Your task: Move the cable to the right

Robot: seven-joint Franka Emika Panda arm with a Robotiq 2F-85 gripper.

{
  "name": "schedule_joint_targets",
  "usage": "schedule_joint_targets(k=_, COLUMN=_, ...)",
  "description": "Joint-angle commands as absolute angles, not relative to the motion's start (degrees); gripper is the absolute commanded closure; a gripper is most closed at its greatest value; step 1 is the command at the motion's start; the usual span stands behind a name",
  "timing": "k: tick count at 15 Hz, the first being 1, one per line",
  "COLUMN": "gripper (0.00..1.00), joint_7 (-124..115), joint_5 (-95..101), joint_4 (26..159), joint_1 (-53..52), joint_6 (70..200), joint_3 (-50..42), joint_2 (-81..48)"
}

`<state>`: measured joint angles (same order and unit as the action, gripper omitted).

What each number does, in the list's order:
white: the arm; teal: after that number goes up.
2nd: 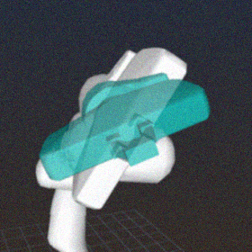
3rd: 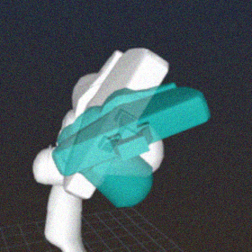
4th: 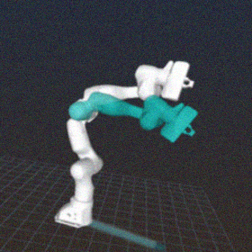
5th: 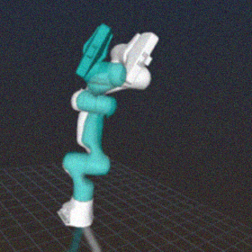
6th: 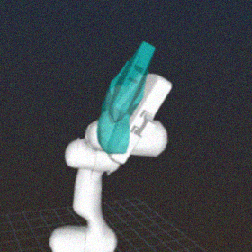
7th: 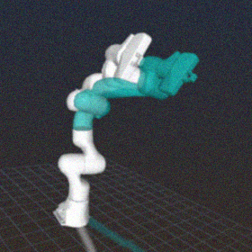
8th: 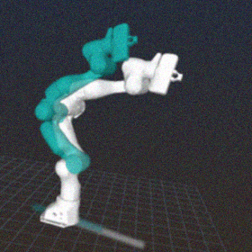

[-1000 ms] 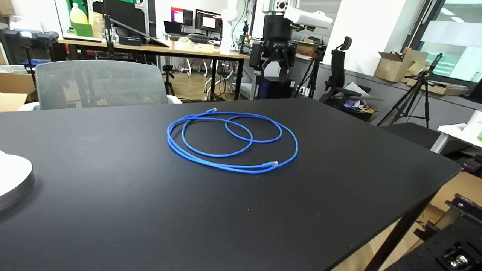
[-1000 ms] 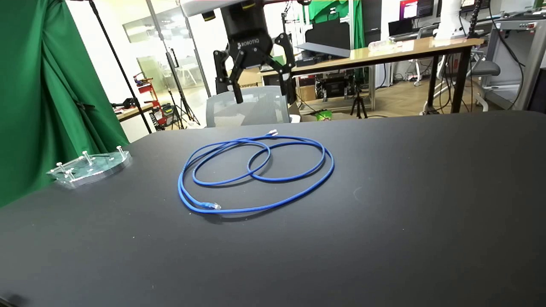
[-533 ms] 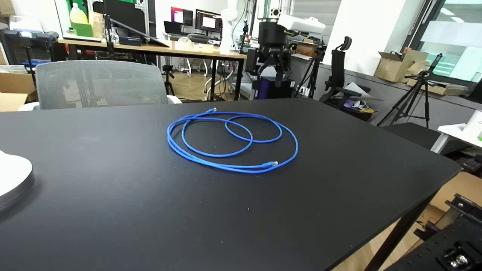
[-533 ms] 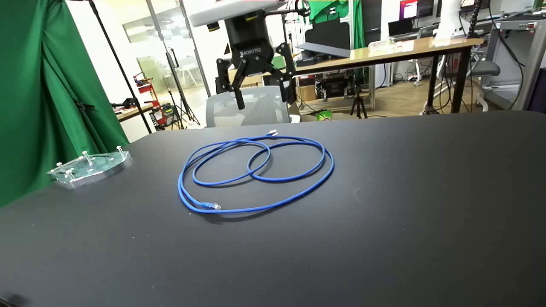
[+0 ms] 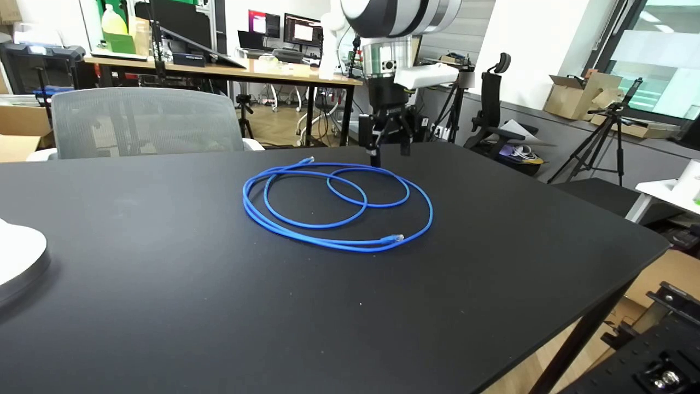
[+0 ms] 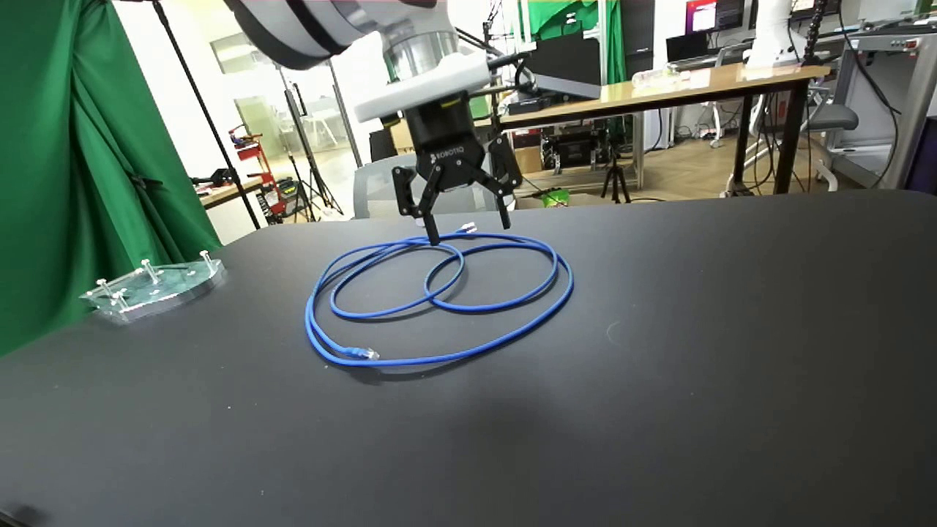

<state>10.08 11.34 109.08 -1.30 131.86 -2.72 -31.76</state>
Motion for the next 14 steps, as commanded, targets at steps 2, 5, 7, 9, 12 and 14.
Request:
schedule_joint_targets(k=2, gripper=0.0, joint_7=6.99, joint_5=13.01, joint_4=102.28, joint_1=-2.83, joint_6=129.8, joint_3=-2.7, joint_2=-37.6)
schedule_joint_targets(k=5, gripper=0.0, joint_7=6.92, joint_5=12.7, joint_4=99.58, joint_1=-3.6, joint_6=129.69, joint_3=-2.52, joint_2=-40.01)
schedule_joint_targets(k=7, gripper=0.0, joint_7=6.98, joint_5=12.32, joint_4=97.98, joint_1=-3.87, joint_6=129.63, joint_3=-2.31, joint_2=-41.43)
schedule_joint_targets(k=9, gripper=0.0, joint_7=7.34, joint_5=11.74, joint_4=96.53, joint_1=-3.77, joint_6=129.41, joint_3=-1.98, joint_2=-42.79)
schedule_joint_targets(k=12, gripper=0.0, joint_7=8.54, joint_5=10.44, joint_4=94.69, joint_1=-2.96, joint_6=128.68, joint_3=-0.95, joint_2=-44.69)
schedule_joint_targets(k=14, gripper=0.27, joint_7=8.97, joint_5=10.06, joint_4=93.78, joint_1=-2.72, joint_6=128.49, joint_3=-0.52, joint_2=-45.67)
